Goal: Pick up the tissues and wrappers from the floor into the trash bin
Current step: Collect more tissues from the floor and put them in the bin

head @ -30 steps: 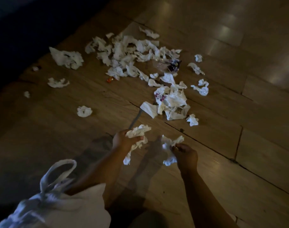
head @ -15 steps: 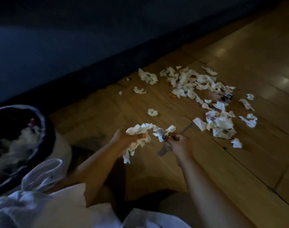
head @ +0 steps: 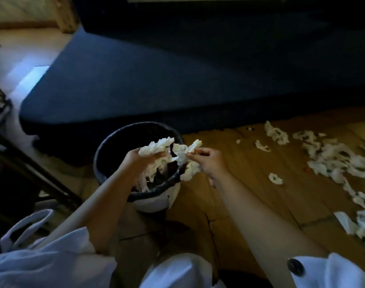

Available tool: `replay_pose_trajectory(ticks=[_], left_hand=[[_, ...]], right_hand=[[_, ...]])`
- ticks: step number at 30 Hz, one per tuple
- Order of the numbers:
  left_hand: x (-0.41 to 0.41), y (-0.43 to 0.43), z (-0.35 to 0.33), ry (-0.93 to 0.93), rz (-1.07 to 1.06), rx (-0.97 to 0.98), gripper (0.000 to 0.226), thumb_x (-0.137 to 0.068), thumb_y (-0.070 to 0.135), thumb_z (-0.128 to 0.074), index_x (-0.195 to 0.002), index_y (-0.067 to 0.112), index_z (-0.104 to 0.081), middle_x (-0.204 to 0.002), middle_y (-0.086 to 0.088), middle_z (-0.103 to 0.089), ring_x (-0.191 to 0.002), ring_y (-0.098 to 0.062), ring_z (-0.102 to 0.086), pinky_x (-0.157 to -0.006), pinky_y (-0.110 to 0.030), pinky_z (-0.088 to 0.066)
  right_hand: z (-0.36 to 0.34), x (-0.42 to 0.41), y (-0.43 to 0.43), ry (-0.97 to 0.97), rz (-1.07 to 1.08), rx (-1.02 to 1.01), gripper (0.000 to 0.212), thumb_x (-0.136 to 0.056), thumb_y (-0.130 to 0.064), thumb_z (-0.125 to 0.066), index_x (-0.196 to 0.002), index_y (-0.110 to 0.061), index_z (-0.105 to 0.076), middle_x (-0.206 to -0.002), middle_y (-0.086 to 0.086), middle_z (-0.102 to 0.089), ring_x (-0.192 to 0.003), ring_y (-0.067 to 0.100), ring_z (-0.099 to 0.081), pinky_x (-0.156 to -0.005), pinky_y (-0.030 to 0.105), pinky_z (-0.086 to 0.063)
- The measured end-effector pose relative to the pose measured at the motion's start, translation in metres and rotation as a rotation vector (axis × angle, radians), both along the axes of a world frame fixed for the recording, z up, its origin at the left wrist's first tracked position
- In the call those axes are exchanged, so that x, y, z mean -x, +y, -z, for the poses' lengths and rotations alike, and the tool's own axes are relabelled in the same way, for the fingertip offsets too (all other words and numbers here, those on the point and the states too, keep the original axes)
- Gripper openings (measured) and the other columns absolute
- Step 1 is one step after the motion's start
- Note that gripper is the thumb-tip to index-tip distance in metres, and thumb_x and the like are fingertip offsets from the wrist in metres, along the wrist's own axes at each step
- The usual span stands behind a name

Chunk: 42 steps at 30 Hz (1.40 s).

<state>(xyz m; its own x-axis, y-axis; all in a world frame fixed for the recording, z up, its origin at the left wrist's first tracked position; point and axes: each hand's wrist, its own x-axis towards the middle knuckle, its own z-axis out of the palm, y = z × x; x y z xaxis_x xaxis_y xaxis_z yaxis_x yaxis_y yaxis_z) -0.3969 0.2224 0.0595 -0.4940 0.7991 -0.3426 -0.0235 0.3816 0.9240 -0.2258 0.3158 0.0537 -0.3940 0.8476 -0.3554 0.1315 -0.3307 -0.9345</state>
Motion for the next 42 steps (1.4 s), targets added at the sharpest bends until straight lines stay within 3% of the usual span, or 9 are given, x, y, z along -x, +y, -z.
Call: replay_pose_trajectory(ticks=[3,10,17,19,21,24,33,38,42], left_hand=[[0.032,-0.006,0.006,-0.02,-0.104,-0.048,0.066,-0.055,0.046,-0.084,-0.107,0.009,-0.067,-0.106,-0.01,-0.071,-0.1,-0.025,-0.068,-0.095,-0.045,-0.051],[0.067,0.008,0.025,-0.063,-0.196,0.052,0.033,-0.079,0.018,-0.072,-0.108,0.004,-0.064,-0.105,-0.019,-0.069,-0.098,-0.035,-0.066,-0.088,-0.046,-0.052],[0.062,0.022,0.027,-0.014,-0.098,0.161,0.015,-0.083,0.029,-0.067,-0.08,0.022,-0.055,-0.078,-0.006,-0.044,-0.069,-0.018,-0.04,-0.062,-0.032,-0.033],[0.052,0.025,0.023,0.024,-0.098,0.13,0.02,-0.085,0.027,-0.066,-0.07,0.024,-0.053,-0.074,-0.001,-0.045,-0.065,-0.014,-0.04,-0.056,-0.028,-0.032],[0.034,0.029,0.018,0.05,-0.092,0.081,0.007,-0.087,0.027,-0.063,-0.092,0.022,-0.061,-0.08,0.003,-0.055,-0.065,-0.01,-0.047,-0.058,-0.024,-0.038],[-0.002,0.035,0.012,0.066,-0.024,0.036,0.027,-0.089,0.027,-0.061,-0.113,0.014,-0.063,-0.093,-0.003,-0.064,-0.077,-0.014,-0.057,-0.068,-0.027,-0.045],[-0.166,0.077,0.045,0.013,0.327,0.08,0.019,-0.088,0.031,-0.062,-0.105,0.023,-0.065,-0.094,0.003,-0.063,-0.082,-0.008,-0.056,-0.068,-0.022,-0.044],[-0.23,0.126,0.088,-0.016,0.433,0.24,0.024,-0.089,0.027,-0.062,-0.107,0.012,-0.066,-0.096,-0.003,-0.066,-0.092,-0.018,-0.062,-0.086,-0.035,-0.05],[-0.252,0.174,0.131,-0.004,0.482,0.304,0.019,-0.089,0.022,-0.061,-0.101,0.008,-0.065,-0.095,-0.009,-0.065,-0.087,-0.019,-0.061,-0.071,-0.027,-0.045]], right_hand=[[-0.002,0.047,0.003,-0.013,-0.06,0.0,0.016,-0.078,-0.01,-0.073,-0.088,-0.016,-0.062,-0.092,0.001,-0.065,-0.093,0.018,-0.062,-0.089,0.035,-0.053],[0.02,0.114,0.016,-0.181,-0.115,-0.036,0.008,-0.079,-0.015,-0.071,-0.085,-0.013,-0.066,-0.09,0.009,-0.066,-0.087,0.023,-0.062,-0.083,0.038,-0.053],[0.015,0.101,0.024,-0.176,-0.193,-0.02,0.035,-0.086,-0.01,-0.063,-0.12,-0.007,-0.058,-0.106,0.008,-0.058,-0.098,0.023,-0.058,-0.086,0.037,-0.053],[0.012,0.087,0.024,-0.13,-0.179,-0.012,0.032,-0.088,-0.01,-0.059,-0.12,-0.005,-0.057,-0.104,0.009,-0.058,-0.094,0.021,-0.056,-0.072,0.03,-0.053],[0.011,0.068,0.022,-0.087,-0.157,-0.019,0.026,-0.091,-0.01,-0.056,-0.116,-0.006,-0.058,-0.099,0.005,-0.059,-0.092,0.018,-0.055,-0.069,0.025,-0.05],[0.015,0.027,0.021,-0.045,-0.08,-0.039,0.016,-0.091,-0.012,-0.055,-0.106,-0.013,-0.062,-0.095,0.002,-0.062,-0.09,0.014,-0.057,-0.071,0.026,-0.05],[0.084,-0.152,0.031,-0.127,0.206,0.066,0.015,-0.091,-0.007,-0.053,-0.085,-0.018,-0.061,-0.078,-0.001,-0.058,-0.066,0.008,-0.052,-0.057,0.022,-0.045],[0.142,-0.229,0.055,-0.234,0.337,0.231,0.015,-0.091,-0.011,-0.054,-0.082,-0.021,-0.061,-0.084,0.005,-0.059,-0.067,0.012,-0.052,-0.057,0.024,-0.041],[0.189,-0.257,0.099,-0.337,0.419,0.268,0.009,-0.091,-0.012,-0.053,-0.09,-0.014,-0.062,-0.082,0.004,-0.058,-0.064,0.011,-0.05,-0.056,0.024,-0.039]])
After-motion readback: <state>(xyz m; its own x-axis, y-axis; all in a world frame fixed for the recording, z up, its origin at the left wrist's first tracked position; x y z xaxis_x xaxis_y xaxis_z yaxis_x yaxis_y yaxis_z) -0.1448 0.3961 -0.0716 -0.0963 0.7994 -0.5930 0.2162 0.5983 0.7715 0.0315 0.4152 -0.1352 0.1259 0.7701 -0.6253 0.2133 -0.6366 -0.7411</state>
